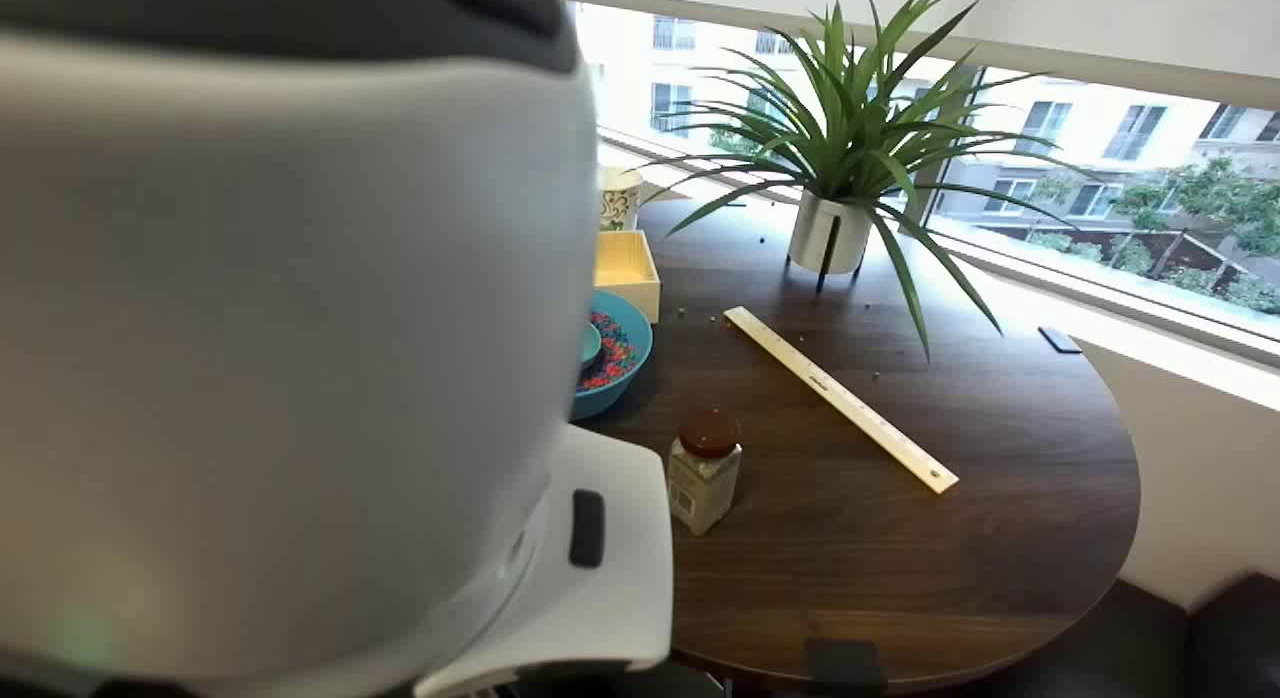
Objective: Put the orange block on the table
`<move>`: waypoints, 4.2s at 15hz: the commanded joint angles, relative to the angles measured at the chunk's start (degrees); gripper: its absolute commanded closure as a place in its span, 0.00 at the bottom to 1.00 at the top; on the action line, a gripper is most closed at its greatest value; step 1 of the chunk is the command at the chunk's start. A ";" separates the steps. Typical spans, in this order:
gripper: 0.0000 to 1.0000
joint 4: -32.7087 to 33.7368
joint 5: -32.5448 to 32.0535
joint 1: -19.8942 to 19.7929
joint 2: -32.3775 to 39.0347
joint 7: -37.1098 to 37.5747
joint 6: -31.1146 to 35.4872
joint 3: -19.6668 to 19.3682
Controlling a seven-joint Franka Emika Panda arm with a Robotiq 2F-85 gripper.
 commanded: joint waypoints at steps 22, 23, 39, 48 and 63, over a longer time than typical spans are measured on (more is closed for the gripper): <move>0.00 7.56 7.86 7.95 -6.27 44.26 -0.93 36.14; 0.00 8.01 7.93 7.94 -5.42 44.66 -0.82 36.25; 0.00 40.36 -5.26 7.23 29.29 61.47 3.59 44.35; 0.00 40.49 -2.23 9.46 30.36 60.44 5.25 39.48; 0.00 40.78 -7.44 11.98 35.79 74.82 8.52 34.79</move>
